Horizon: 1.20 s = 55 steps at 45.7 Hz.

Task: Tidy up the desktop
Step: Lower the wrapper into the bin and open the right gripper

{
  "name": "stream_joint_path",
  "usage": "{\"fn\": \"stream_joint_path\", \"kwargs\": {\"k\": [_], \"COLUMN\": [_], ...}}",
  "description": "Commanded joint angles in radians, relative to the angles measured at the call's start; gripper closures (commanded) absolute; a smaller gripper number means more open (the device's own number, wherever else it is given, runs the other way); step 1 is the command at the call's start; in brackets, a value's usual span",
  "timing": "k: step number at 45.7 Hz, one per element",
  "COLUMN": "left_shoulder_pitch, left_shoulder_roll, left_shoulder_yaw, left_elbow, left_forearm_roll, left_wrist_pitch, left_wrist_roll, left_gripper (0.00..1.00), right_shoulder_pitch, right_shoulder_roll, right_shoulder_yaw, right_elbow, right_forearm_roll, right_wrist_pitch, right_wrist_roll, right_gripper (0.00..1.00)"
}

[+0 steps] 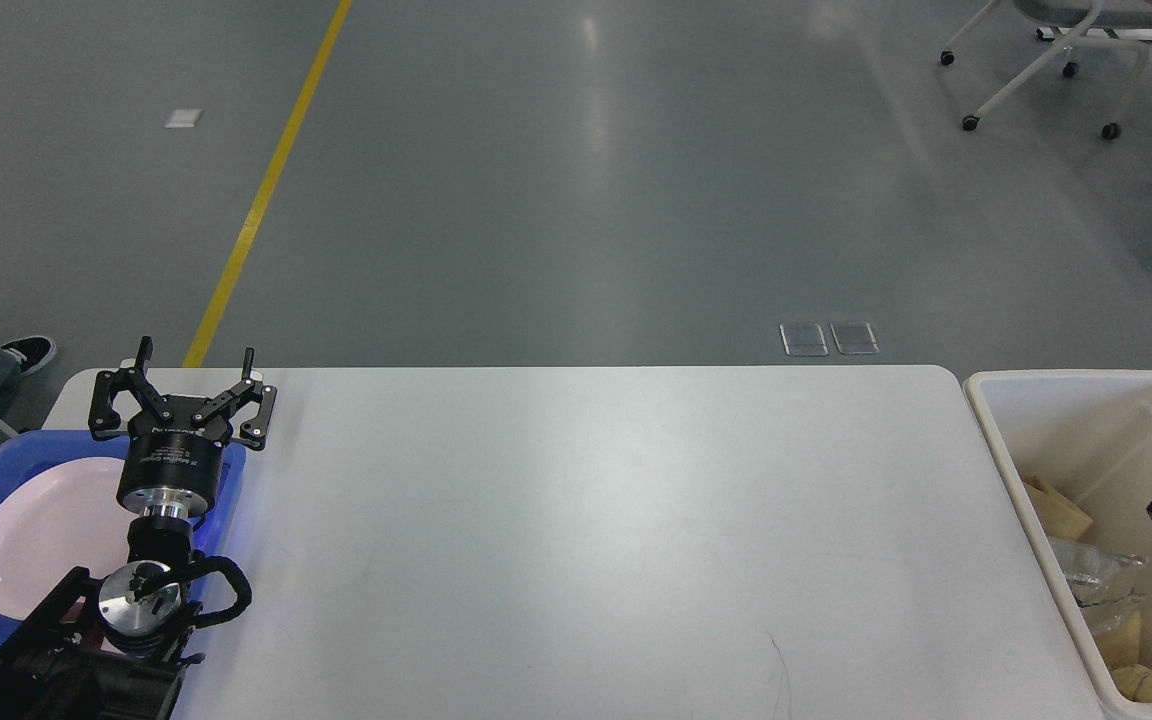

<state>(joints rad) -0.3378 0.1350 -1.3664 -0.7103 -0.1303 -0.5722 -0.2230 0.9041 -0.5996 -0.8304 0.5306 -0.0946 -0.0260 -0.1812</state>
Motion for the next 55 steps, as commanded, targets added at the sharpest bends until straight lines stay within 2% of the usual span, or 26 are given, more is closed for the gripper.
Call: {"fn": "stream_joint_path", "kwargs": {"k": [1,9,14,28,31,35,37,41,45,55], "left_shoulder_pitch": [-0.001,0.0,0.0,-0.001,0.0,0.0,-0.001,-0.001,-0.001,0.0], "left_shoulder_roll": [0.0,0.0,0.0,0.0,0.0,0.0,0.0,0.0,0.0,0.0], "left_shoulder_yaw": [0.0,0.0,0.0,0.0,0.0,0.0,0.0,0.0,0.0,0.0], "left_elbow": [0.0,0.0,0.0,0.0,0.0,0.0,0.0,0.0,0.0,0.0], "left_forearm_roll": [0.001,0.001,0.0,0.0,0.0,0.0,0.0,0.0,0.0,0.0], "left_wrist_pitch": [0.0,0.0,0.0,0.0,0.0,0.0,0.0,0.0,0.0,0.0], "left_wrist_roll": [-0.001,-0.001,-0.001,0.001,-0.001,-0.001,0.001,0.001,-0.001,-0.001], "left_gripper": [0.04,0.04,0.04,0.04,0.04,0.04,0.04,0.04,0.04,0.04], "right_shoulder_pitch": [-0.174,-0.343,-0.373,-0.386,-0.386,-0.384,-0.383,-0.381,-0.38,-0.378], "right_shoulder_roll": [0.116,0.273,0.303,0.304,0.31,0.314,0.314,0.313,0.31,0.305], "right_shoulder_yaw": [0.057,0.068,0.103,0.109,0.108,0.108,0.109,0.109,0.109,0.109], "right_elbow": [-0.202,-0.445,-0.459,-0.459,-0.457,-0.46,-0.459,-0.457,-0.457,-0.455], "right_forearm_roll": [0.001,0.018,0.018,0.018,0.016,0.018,0.018,0.018,0.018,0.016], "right_wrist_pitch": [-0.054,-0.094,-0.135,-0.143,-0.144,-0.152,-0.172,-0.203,-0.213,-0.207], "right_wrist_roll": [0.0,0.003,0.005,0.005,0.005,0.005,0.005,0.006,0.006,0.006], "right_gripper": [1.0,1.0,1.0,1.0,0.78,0.34,0.22,0.17,0.01,0.0]}}
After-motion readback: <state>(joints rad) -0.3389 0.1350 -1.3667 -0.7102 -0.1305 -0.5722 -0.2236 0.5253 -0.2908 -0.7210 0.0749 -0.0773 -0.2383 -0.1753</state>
